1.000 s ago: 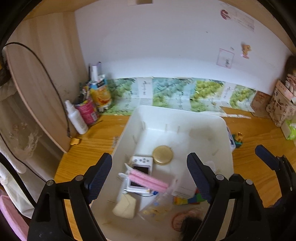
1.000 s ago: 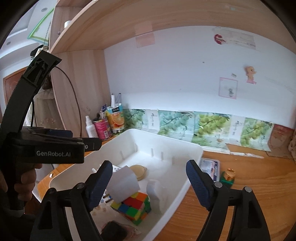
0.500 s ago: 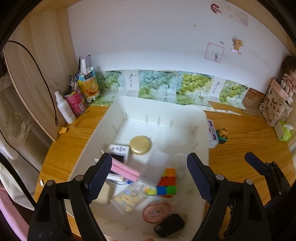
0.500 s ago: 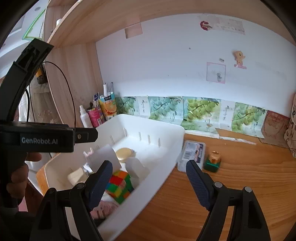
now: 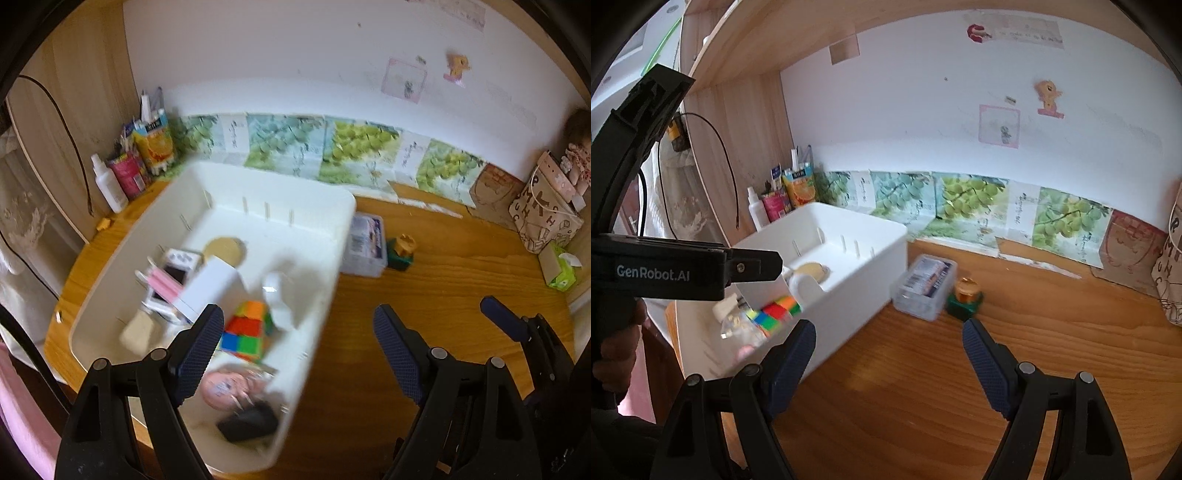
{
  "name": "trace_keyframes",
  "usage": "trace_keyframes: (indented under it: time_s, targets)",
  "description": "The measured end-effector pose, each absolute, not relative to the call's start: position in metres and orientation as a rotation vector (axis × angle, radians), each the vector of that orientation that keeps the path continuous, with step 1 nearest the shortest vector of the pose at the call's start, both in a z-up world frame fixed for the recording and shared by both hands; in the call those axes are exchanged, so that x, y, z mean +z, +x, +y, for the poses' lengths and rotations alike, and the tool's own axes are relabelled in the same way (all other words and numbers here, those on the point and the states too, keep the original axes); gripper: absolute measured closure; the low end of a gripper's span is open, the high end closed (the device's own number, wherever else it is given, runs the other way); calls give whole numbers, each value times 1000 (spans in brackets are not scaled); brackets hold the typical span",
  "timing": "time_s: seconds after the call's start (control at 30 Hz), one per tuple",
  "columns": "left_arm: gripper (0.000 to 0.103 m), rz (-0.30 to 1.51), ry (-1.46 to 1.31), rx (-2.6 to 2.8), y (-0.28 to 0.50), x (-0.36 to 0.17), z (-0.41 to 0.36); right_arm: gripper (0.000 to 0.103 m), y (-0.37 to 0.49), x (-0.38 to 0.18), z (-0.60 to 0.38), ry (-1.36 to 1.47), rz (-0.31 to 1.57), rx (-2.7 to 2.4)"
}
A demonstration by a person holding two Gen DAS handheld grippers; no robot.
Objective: Organize rigid objects
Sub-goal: 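Withdraw both grippers toward the clear plastic box and green jar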
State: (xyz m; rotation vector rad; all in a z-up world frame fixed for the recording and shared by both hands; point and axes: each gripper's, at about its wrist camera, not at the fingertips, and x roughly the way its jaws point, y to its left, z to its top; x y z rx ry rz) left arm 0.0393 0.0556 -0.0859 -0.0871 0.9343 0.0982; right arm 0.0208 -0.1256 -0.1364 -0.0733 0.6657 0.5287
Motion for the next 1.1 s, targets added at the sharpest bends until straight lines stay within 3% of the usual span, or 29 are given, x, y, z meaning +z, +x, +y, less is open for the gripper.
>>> trace_keyframes:
  time_s: [0.57,1.1]
  targets:
    - [18,1186,-252,73,79,-131,5,21,67,-169,-184,-146,743,542]
    - [18,1274,-317,67,164,-123,-5,21,124,-166,-167,-375,677,701]
